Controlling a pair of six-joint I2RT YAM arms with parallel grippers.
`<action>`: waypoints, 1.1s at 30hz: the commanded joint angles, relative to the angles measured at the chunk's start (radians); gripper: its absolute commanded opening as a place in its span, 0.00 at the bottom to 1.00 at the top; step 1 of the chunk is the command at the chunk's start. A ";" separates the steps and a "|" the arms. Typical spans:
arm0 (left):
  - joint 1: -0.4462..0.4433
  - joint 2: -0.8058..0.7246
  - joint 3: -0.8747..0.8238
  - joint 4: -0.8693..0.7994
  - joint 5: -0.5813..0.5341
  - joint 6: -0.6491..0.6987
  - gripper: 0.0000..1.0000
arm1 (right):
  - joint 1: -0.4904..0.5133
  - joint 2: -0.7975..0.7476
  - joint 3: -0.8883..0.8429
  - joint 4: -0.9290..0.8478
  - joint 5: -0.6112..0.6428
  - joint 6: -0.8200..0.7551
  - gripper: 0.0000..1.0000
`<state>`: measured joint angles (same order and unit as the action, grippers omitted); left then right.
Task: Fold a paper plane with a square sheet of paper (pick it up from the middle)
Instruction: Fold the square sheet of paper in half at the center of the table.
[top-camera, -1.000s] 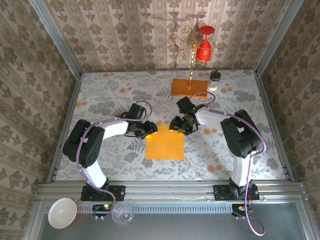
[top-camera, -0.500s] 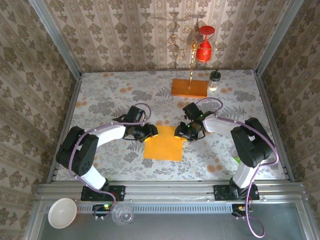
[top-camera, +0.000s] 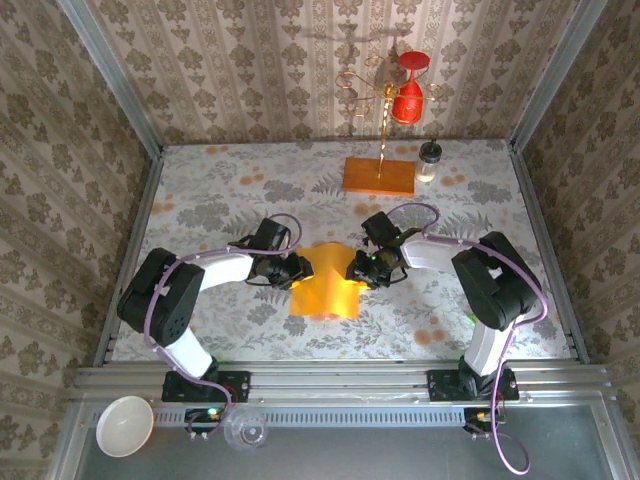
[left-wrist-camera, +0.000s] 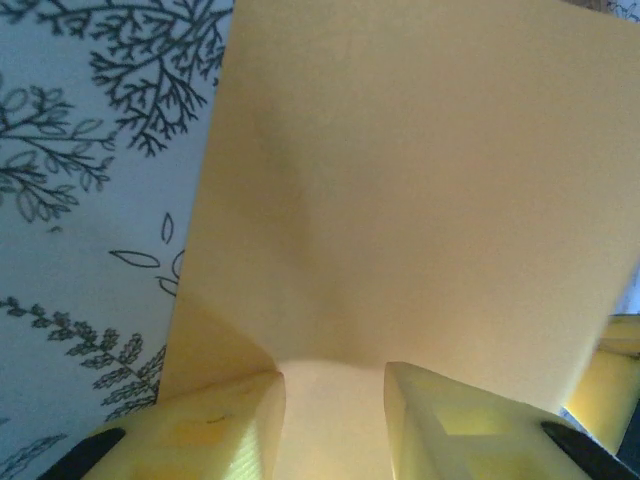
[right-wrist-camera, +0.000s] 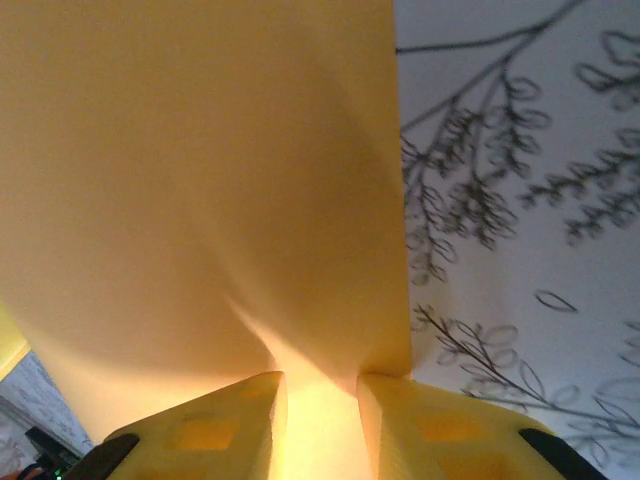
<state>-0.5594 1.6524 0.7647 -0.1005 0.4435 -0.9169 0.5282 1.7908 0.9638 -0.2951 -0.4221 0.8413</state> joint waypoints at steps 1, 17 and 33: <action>0.010 0.041 -0.052 0.001 -0.022 -0.027 0.35 | 0.003 0.057 -0.003 -0.010 0.029 0.004 0.30; 0.051 -0.081 -0.203 0.308 0.021 -0.146 0.47 | 0.051 0.148 0.104 0.075 -0.022 0.027 0.28; 0.069 -0.127 -0.216 0.324 0.056 -0.119 0.77 | 0.122 0.226 0.168 0.158 -0.052 0.087 0.28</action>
<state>-0.4957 1.5375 0.5560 0.2848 0.5098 -1.0695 0.6338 1.9724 1.1381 -0.1181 -0.4778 0.8955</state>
